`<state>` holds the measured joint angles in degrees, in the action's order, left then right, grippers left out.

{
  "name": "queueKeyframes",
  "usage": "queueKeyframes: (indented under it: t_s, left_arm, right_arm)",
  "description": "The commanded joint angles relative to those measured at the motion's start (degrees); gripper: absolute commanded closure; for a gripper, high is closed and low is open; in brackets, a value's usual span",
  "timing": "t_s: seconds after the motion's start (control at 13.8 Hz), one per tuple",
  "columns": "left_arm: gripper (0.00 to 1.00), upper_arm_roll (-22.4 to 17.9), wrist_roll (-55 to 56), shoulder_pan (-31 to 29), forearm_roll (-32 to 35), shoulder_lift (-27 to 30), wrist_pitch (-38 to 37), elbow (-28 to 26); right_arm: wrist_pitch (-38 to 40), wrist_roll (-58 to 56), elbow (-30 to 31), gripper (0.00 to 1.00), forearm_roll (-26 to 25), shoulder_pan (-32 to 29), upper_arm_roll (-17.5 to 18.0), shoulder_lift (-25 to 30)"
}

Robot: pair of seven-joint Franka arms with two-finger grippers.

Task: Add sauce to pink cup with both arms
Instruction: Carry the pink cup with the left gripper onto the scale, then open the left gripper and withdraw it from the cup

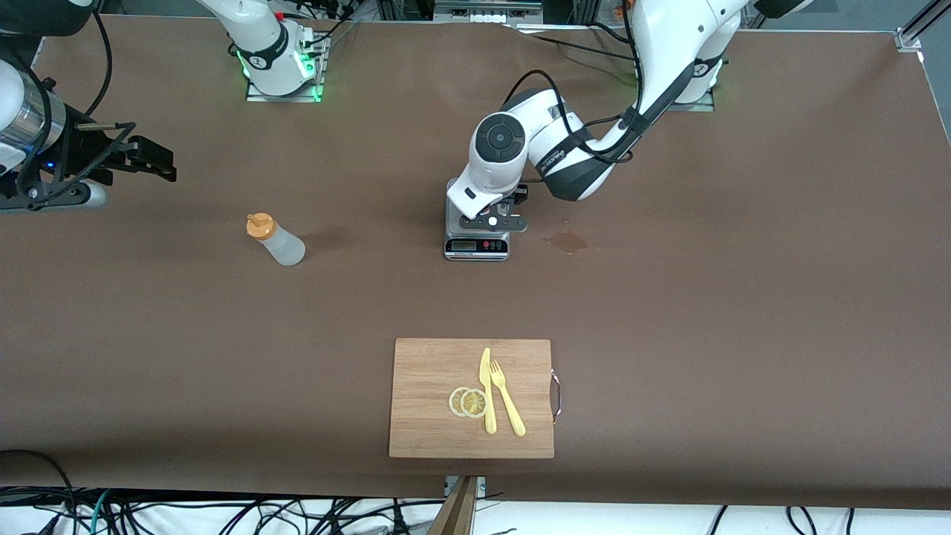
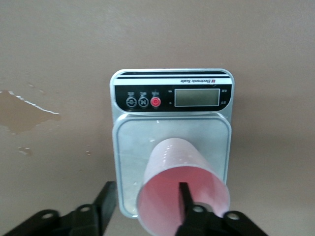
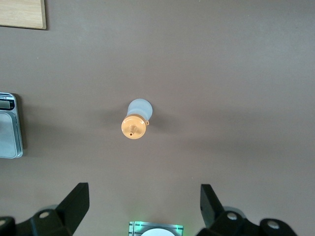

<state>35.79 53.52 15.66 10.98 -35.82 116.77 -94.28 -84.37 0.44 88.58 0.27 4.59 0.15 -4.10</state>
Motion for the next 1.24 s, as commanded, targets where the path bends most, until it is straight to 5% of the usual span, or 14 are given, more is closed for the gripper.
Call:
queueKeyframes:
  t_s: [0.0,0.36,0.8,0.94,1.16]
  left_arm:
    - [0.00,0.5,0.4,-1.3,0.2,5.2,-7.4,1.3]
    - [0.00,0.6,-1.9,-7.7,-5.6,13.9,-19.5,6.8]
    - [0.00,0.1,-16.1,-19.2,-5.1,16.1,-31.6,16.8]
    - [0.00,0.2,-23.8,-24.6,-5.7,17.3,-32.6,17.1]
    - [0.00,-6.2,-39.2,-26.6,-6.0,21.7,-33.4,16.0]
  right_arm:
    - [0.3,0.6,-0.6,0.00,0.1,-0.4,0.0,0.1]
    - [0.2,-0.4,-1.0,0.00,0.1,-0.2,0.0,0.5]
    - [-0.1,-1.3,-0.3,0.00,-0.2,0.2,0.2,0.1]
    - [0.5,-12.6,0.1,0.00,0.5,0.0,0.1,0.0]
    - [0.1,-21.6,0.4,0.00,1.7,0.3,0.5,-1.8]
